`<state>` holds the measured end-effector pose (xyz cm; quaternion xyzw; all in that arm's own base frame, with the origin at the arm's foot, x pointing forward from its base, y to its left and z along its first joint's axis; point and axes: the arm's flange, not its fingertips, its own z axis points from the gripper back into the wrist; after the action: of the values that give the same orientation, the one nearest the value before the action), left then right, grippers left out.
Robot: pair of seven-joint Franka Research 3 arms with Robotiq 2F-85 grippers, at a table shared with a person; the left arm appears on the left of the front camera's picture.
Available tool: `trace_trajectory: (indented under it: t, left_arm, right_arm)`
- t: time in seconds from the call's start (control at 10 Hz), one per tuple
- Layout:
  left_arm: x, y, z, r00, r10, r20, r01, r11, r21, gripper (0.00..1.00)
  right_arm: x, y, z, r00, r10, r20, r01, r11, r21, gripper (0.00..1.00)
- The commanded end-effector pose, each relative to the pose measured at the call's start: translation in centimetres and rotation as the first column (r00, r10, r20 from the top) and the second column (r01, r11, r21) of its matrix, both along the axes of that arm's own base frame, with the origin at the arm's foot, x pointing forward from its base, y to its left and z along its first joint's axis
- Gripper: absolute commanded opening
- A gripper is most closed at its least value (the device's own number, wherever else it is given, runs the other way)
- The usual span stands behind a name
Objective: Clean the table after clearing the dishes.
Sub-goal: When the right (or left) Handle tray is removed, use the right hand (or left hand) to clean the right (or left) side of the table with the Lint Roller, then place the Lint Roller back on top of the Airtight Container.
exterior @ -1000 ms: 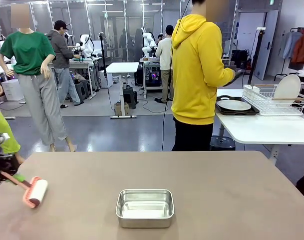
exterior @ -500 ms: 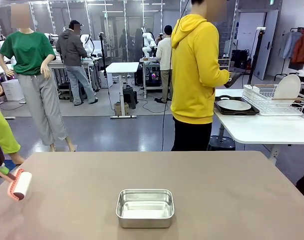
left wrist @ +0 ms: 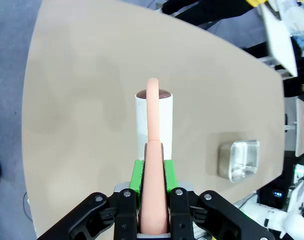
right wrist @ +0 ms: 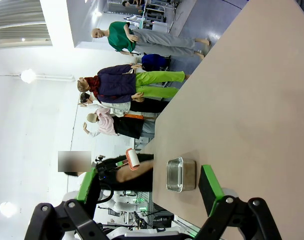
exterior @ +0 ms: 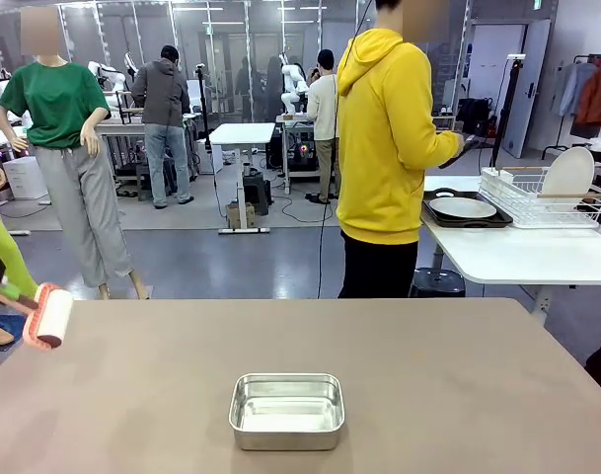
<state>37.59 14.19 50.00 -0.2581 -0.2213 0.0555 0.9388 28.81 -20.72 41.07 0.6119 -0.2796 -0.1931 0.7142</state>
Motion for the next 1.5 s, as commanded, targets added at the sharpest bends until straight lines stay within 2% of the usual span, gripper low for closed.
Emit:
trace_trajectory:
  t: [0.0, 0.1, 1.1, 1.2, 1.3, 1.4]
  left_arm:
    - [-1.9, -0.7, 0.0, 0.997, 0.072, 0.006, -0.071, 0.994, -0.083, 0.2]
    - [0.0, 0.0, 0.0, 1.0, 0.0, 0.0, 0.0, 1.0, 0.0, 0.2]
    - [-0.1, -0.4, -0.5, 1.0, 0.006, -0.015, -0.006, 1.0, -0.013, 0.2]
    - [1.2, -3.3, 2.9, 0.98, -0.197, 0.011, 0.196, 0.978, 0.072, 0.2]
    - [2.4, -7.6, 6.5, 0.912, -0.41, 0.019, 0.4, 0.898, 0.181, 0.2]
    - [3.1, -12.0, 8.9, 0.833, -0.553, 0.006, 0.532, 0.804, 0.264, 0.2]
  right_arm:
    - [-0.3, 0.3, 0.3, 1.0, -0.002, 0.005, 0.002, 1.0, 0.01, 1.0]
    - [-0.3, 0.3, 0.3, 1.0, -0.002, 0.005, 0.002, 1.0, 0.01, 1.0]
    - [-0.3, 0.3, 0.3, 1.0, -0.002, 0.005, 0.002, 1.0, 0.01, 1.0]
    - [-0.3, 0.3, 0.3, 1.0, -0.002, 0.005, 0.002, 1.0, 0.01, 1.0]
    - [-0.3, 0.3, 0.3, 1.0, -0.002, 0.005, 0.002, 1.0, 0.01, 1.0]
    - [-0.3, 0.3, 0.3, 1.0, -0.002, 0.005, 0.002, 1.0, 0.01, 1.0]
